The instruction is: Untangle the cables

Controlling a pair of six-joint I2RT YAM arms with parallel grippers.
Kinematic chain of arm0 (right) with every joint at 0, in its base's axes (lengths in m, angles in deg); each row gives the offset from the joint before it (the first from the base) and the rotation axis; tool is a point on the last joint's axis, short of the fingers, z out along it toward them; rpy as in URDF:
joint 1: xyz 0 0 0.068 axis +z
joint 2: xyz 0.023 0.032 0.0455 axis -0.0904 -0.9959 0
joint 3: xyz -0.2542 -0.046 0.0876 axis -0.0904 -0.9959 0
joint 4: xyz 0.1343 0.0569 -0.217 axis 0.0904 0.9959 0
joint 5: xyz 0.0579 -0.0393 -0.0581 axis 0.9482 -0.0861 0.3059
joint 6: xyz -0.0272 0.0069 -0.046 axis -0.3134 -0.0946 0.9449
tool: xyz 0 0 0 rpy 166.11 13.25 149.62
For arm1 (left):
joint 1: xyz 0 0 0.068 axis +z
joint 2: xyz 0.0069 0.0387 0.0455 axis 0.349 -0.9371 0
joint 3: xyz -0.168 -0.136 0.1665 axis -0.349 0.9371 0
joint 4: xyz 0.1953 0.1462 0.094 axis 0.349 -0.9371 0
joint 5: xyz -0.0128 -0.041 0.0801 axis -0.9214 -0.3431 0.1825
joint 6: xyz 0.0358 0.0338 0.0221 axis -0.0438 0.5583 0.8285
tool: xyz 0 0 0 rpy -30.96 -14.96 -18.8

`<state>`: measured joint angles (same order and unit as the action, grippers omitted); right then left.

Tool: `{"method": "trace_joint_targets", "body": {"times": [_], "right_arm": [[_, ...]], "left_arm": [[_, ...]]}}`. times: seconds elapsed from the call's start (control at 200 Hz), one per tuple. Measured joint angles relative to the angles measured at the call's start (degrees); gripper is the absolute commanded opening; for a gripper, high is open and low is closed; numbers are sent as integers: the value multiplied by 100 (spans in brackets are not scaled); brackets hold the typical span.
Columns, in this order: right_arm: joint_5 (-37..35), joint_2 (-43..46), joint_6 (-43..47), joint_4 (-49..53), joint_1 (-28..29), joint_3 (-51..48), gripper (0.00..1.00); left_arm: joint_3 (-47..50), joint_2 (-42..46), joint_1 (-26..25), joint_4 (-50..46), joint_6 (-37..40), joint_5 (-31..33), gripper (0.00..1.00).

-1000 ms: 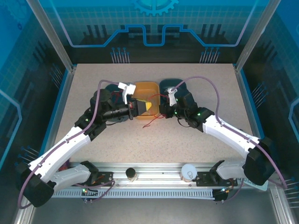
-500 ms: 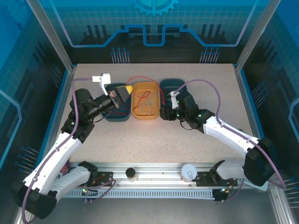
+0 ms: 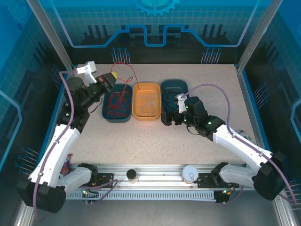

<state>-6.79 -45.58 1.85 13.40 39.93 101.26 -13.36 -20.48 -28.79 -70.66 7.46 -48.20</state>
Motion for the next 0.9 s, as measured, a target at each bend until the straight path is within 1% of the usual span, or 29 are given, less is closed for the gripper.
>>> {"method": "trace_joint_targets", "body": {"times": [0.115, 0.22, 0.35, 0.5, 0.655, 0.901], "right_arm": [[-46, 177, 0, 0, 0, 0, 100], [-129, 280, 0, 11, 0, 0, 100], [-175, 326, 0, 15, -2, 0, 100], [-192, 326, -2, 17, -4, -4, 100], [-192, 323, -4, 13, -4, -13, 100], [-166, 216, -24, -4, -4, -35, 100]], "left_arm": [[-2, -358, 232, 114, -13, 22, 0], [-2, -717, 428, 411, -24, 24, 0], [0, -1185, 629, 1023, -164, 22, 0], [59, -1694, 710, 1902, -310, -17, 0], [382, -2105, 713, 2785, -444, -92, 0], [1344, -2267, 713, 3493, -612, -39, 0]]}}
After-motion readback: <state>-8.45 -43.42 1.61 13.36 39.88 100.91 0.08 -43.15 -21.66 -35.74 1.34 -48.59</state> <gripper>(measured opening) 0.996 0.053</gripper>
